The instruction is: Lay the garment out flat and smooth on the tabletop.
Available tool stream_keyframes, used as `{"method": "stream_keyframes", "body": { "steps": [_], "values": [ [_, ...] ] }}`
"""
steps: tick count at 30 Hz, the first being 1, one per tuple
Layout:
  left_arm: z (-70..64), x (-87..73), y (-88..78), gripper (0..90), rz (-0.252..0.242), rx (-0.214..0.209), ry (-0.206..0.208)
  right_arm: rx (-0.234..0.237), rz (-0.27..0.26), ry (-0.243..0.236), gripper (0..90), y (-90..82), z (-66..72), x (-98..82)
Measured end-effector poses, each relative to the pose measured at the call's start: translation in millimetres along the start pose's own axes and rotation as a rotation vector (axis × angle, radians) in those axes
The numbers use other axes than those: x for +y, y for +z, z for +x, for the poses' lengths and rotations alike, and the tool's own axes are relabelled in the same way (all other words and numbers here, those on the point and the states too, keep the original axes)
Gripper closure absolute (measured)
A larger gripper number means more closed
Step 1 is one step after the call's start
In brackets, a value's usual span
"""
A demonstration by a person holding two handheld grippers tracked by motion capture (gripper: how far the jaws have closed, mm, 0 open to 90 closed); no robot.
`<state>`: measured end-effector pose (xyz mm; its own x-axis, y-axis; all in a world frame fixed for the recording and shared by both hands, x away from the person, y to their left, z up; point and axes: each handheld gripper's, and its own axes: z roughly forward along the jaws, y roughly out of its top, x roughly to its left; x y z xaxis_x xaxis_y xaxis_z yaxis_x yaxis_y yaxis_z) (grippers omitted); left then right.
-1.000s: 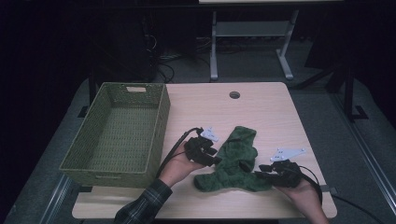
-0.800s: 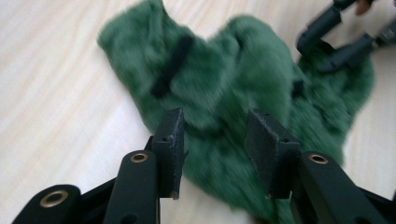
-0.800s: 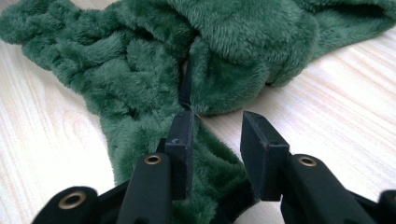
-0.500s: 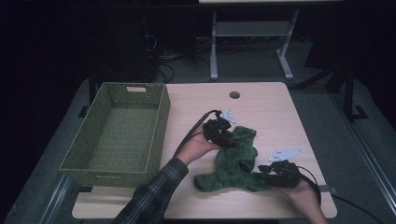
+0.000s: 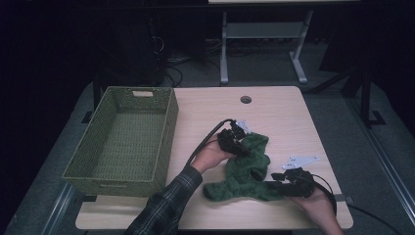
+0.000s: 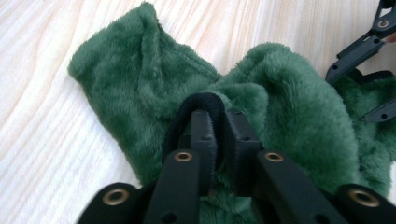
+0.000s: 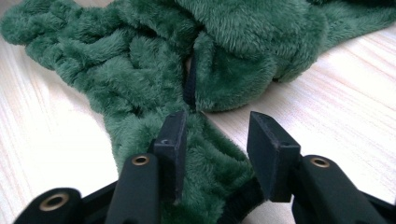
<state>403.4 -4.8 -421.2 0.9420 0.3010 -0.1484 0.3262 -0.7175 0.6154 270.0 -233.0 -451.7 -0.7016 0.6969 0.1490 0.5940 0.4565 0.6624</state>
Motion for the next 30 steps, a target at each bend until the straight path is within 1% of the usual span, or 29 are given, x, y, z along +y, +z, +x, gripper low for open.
{"method": "stream_keyframes", "body": {
  "steps": [2, 4, 6, 7, 9, 11, 12, 13, 15, 16, 18, 20, 22, 24, 26, 29, 30],
  "values": [
    [-1.0, -2.4, -6.8, 84.8, -0.024, 0.016, -0.007, 0.002, -0.006, 0.006, 56.2, 1.4, 1.1, 0.2],
    [-1.0, -4.9, -14.4, 84.8, -0.041, 0.027, -0.005, 0.006, -0.007, 0.022, 56.2, 3.4, 1.8, 1.0],
    [-2.1, -7.6, -20.6, 84.8, -0.067, 0.037, -0.016, 0.007, -0.009, 0.034, 56.1, 5.4, 2.1, 2.7],
    [-2.0, -8.7, -23.5, 84.8, -0.076, 0.044, -0.013, 0.007, -0.009, 0.041, 55.9, 6.2, 2.2, 3.7],
    [-2.2, -11.4, -28.0, 84.8, -0.104, 0.036, -0.026, 0.007, -0.010, 0.057, 55.8, 8.5, 2.7, 5.8],
    [-3.7, -13.3, -30.9, 84.8, -0.121, 0.035, -0.049, 0.005, -0.001, 0.068, 55.6, 12.3, 3.4, 8.3],
    [-3.6, -13.9, -32.4, 84.8, -0.123, 0.038, -0.043, 0.005, 0.004, 0.073, 55.6, 14.1, 3.7, 9.1],
    [-4.2, -14.5, -33.7, 84.8, -0.129, 0.038, -0.048, 0.001, 0.007, 0.072, 55.6, 16.6, 3.8, 10.1],
    [-4.7, -15.4, -36.3, 84.8, -0.132, 0.041, -0.042, 0.000, 0.014, 0.072, 55.6, 21.6, 3.2, 12.0],
    [-5.4, -15.8, -37.6, 84.8, -0.136, 0.041, -0.044, -0.003, 0.016, 0.077, 57.4, 23.6, 2.8, 12.9],
    [-6.3, -16.8, -40.6, 84.8, -0.141, 0.044, -0.042, -0.004, 0.020, 0.088, 64.0, 26.3, 1.0, 14.4],
    [-6.6, -18.0, -45.0, 84.8, -0.151, 0.046, -0.030, -0.029, 0.027, 0.091, 74.3, 27.9, -1.4, 15.3],
    [-8.1, -19.5, -49.3, 84.7, -0.158, 0.050, -0.036, -0.046, 0.034, 0.090, 78.4, 27.9, -4.7, 15.5],
    [-9.7, -21.3, -52.9, 84.7, -0.162, 0.051, -0.041, -0.065, 0.033, 0.084, 79.4, 26.0, -7.4, 16.1],
    [-10.7, -23.1, -56.3, 84.8, -0.161, 0.057, -0.041, -0.077, 0.020, 0.082, 80.6, 22.0, -9.7, 17.7],
    [-12.7, -27.0, -61.2, 84.7, -0.163, 0.064, -0.047, -0.104, 0.000, 0.057, 81.7, 14.8, -13.4, 23.0],
    [-13.4, -28.7, -62.8, 84.8, -0.160, 0.074, -0.049, -0.110, -0.010, 0.050, 82.0, 12.3, -14.8, 25.2]
  ]
}}
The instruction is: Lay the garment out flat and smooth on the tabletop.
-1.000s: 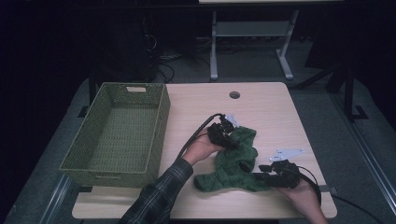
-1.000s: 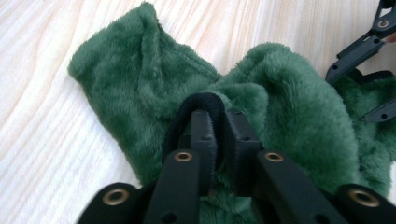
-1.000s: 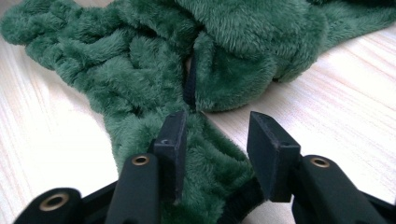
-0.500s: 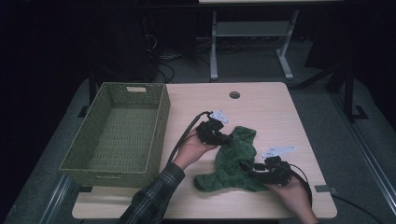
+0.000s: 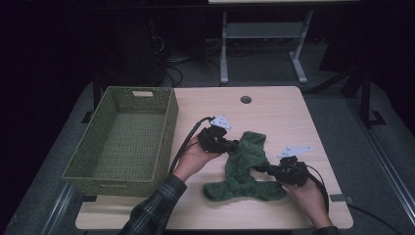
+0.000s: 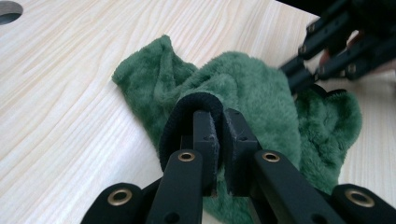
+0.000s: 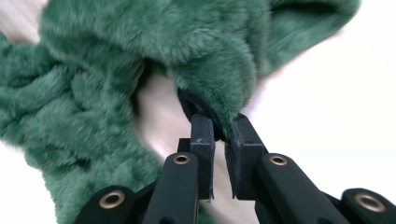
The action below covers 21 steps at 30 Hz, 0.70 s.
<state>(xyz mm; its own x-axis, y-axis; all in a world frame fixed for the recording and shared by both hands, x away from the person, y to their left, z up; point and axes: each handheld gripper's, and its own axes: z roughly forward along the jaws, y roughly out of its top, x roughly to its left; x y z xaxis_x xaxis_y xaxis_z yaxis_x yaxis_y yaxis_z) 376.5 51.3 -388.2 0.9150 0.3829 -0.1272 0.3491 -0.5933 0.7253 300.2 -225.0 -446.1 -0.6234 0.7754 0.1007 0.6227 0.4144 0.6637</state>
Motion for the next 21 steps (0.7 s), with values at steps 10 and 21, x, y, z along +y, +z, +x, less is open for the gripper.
{"method": "stream_keyframes", "body": {
  "steps": [10, 21],
  "values": [
    [0.5, -28.0, -17.4, 84.9, 0.051, 0.101, -0.067, 0.009, -0.021, -0.111, 82.8, -7.0, -0.9, 33.1],
    [7.2, -60.4, -6.3, 85.0, 0.193, 0.182, -0.143, 0.075, 0.040, -0.176, 82.8, 22.7, 2.1, 55.4]
  ]
}}
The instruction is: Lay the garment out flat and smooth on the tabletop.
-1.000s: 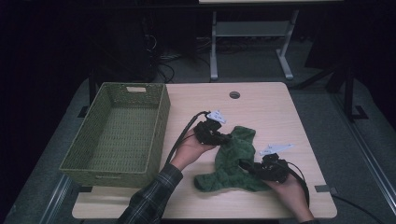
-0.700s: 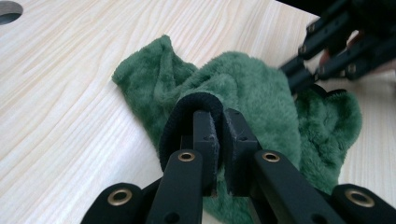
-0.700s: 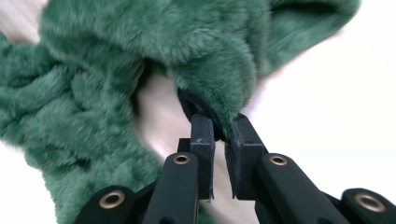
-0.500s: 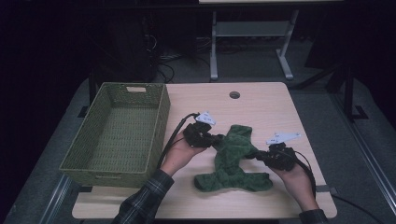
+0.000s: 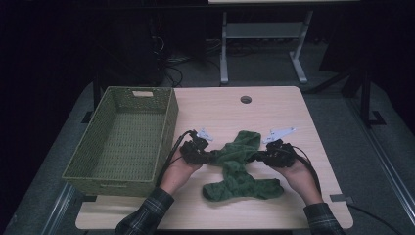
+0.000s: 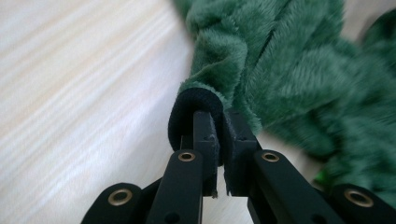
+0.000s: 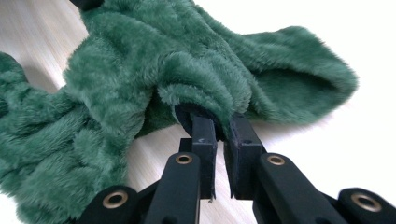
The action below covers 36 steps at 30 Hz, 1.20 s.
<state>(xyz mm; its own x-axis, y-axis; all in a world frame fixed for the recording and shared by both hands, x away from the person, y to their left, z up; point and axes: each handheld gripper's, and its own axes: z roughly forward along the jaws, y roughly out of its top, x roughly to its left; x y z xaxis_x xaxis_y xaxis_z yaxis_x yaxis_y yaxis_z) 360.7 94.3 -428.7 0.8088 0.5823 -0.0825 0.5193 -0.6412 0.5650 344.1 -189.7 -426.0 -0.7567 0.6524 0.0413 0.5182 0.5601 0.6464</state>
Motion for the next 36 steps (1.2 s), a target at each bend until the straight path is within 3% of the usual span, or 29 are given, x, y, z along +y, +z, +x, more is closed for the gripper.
{"method": "stream_keyframes", "body": {
  "steps": [4, 9, 14, 18, 25, 28, 31, 36],
  "values": [
    [2.2, -5.7, 12.2, 85.0, 0.021, -0.002, -0.023, 0.025, 0.037, 0.001, 82.7, 14.4, -0.7, -1.9],
    [1.0, -5.8, 14.7, 82.4, 0.028, -0.010, -0.009, 0.036, 0.067, 0.007, 81.0, 24.5, -1.9, -8.9],
    [-1.6, -2.4, 3.3, 62.4, -0.005, -0.021, -0.032, 0.028, 0.050, 0.019, 65.3, 15.2, -3.0, -7.6],
    [-4.6, 5.1, -11.1, 58.2, -0.037, -0.043, -0.028, 0.026, 0.004, 0.044, 62.5, 0.6, -5.6, -8.1],
    [-2.3, 29.0, -31.6, 57.0, -0.111, -0.040, -0.009, -0.007, -0.039, 0.068, 61.9, -20.1, -15.6, -3.3],
    [1.6, 44.3, -31.5, 57.1, -0.111, -0.033, 0.004, -0.007, -0.065, 0.092, 62.3, -20.0, -22.2, -0.5],
    [5.6, 61.1, -24.3, 57.3, -0.114, -0.027, 0.027, -0.017, -0.059, 0.106, 62.7, -15.2, -26.8, 4.9],
    [13.6, 84.0, 2.4, 58.0, -0.110, -0.042, 0.050, -0.038, -0.077, 0.148, 63.6, 0.5, -37.1, 12.7]
  ]
}}
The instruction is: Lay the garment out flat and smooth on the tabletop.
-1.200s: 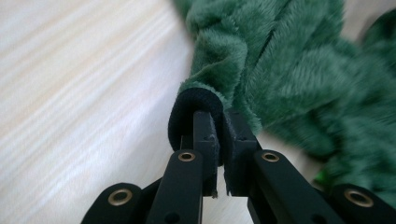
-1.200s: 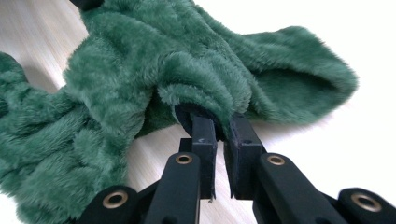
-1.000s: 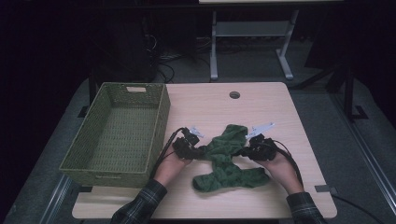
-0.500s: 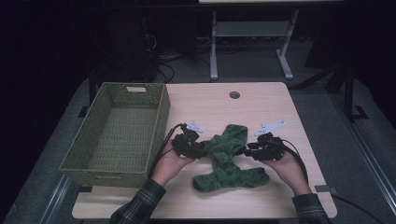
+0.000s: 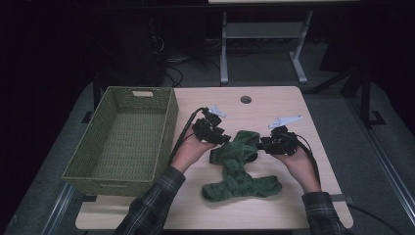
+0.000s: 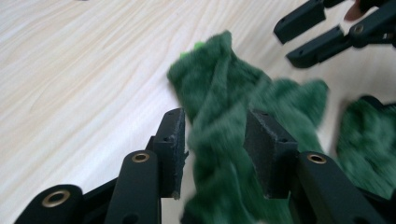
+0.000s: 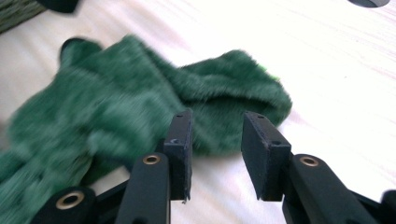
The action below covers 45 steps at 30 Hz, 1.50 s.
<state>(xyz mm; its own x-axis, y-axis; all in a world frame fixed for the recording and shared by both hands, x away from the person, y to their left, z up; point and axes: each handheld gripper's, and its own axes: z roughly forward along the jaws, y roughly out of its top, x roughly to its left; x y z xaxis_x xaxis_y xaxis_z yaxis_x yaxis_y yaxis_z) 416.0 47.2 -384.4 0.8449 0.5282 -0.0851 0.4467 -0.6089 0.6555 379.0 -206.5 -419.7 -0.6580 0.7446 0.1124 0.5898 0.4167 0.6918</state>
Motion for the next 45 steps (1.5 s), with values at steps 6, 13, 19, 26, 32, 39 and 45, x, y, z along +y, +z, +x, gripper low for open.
{"method": "stream_keyframes", "body": {
  "steps": [6, 13, 19, 26, 32, 39, 45],
  "values": [
    [5.8, 7.0, 35.3, 58.4, 0.037, -0.031, -0.007, -0.027, 0.053, 0.048, 62.4, 27.7, -7.4, -6.3],
    [6.0, 0.5, 60.3, 58.4, 0.103, -0.060, -0.007, -0.076, 0.101, 0.042, 58.8, 38.8, -6.5, -16.3],
    [3.5, -4.4, 70.3, 62.2, 0.152, -0.041, 0.018, -0.078, 0.097, 0.047, 58.0, 39.5, -7.4, -20.3],
    [4.1, -11.2, 74.0, 77.0, 0.183, -0.021, 0.043, -0.084, 0.096, 0.034, 58.4, 39.9, -6.5, -20.5],
    [11.9, -14.0, 53.3, 80.0, 0.130, 0.021, 0.024, -0.090, 0.100, 0.030, 59.6, 39.8, -5.9, -20.4],
    [31.2, -34.0, 36.1, 82.2, 0.119, 0.052, -0.034, -0.093, 0.099, 0.035, 62.3, 39.6, -6.9, -20.1],
    [29.8, -44.5, 37.9, 81.9, 0.113, 0.041, -0.041, -0.061, 0.101, 0.014, 80.7, 40.7, -4.5, -19.0]
  ]
}}
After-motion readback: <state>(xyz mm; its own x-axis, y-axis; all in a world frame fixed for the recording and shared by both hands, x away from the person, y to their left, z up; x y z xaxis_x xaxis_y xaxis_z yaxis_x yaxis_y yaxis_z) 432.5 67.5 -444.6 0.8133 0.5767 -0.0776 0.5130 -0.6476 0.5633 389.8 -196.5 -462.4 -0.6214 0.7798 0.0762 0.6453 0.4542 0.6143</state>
